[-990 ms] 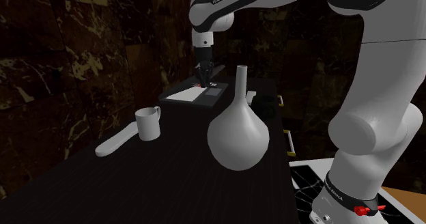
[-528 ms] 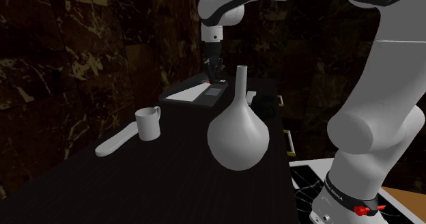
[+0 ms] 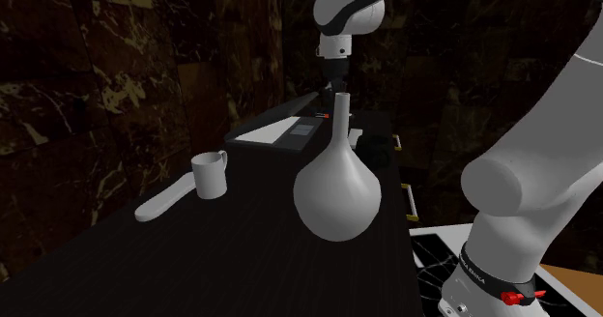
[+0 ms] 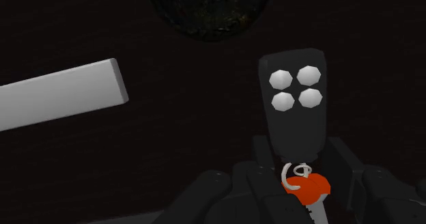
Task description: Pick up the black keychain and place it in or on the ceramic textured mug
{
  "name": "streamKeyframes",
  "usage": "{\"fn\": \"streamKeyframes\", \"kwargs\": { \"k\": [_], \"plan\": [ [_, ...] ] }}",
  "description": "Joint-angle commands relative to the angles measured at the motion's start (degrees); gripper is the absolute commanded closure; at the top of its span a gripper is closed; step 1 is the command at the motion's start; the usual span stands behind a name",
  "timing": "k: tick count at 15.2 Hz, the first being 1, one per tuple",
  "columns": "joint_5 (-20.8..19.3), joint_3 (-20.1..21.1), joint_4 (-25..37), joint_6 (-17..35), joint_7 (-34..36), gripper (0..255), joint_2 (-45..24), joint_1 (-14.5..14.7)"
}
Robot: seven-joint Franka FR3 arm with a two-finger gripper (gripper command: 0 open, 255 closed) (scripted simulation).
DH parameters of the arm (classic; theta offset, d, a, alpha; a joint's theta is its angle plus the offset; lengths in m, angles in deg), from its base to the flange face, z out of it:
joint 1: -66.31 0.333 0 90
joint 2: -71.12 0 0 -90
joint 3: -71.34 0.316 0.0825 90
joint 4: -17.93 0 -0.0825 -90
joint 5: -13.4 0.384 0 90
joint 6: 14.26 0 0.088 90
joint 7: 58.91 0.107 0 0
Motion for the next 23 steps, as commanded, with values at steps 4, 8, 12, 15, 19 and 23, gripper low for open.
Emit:
{"fn": "streamKeyframes", "kwargs": {
  "k": [4, 8, 12, 15, 19, 23],
  "plan": [
    [0.52, -4.77, -8.11, -0.25, -7.06, 255, 8.40, -1.62],
    [-0.36, -8.76, -13.14, -1.10, -12.22, 255, 14.23, -2.98],
    [-1.17, -10.84, -16.77, -0.06, -14.82, 255, 16.81, -3.79],
    [-1.11, -10.71, -18.83, 2.35, -14.76, 255, 16.46, -3.76],
    [-1.05, -10.53, -21.43, 5.63, -14.65, 255, 15.78, -3.73],
    [-1.00, -10.33, -23.86, 9.00, -14.53, 255, 14.84, -3.72]
  ]
}}
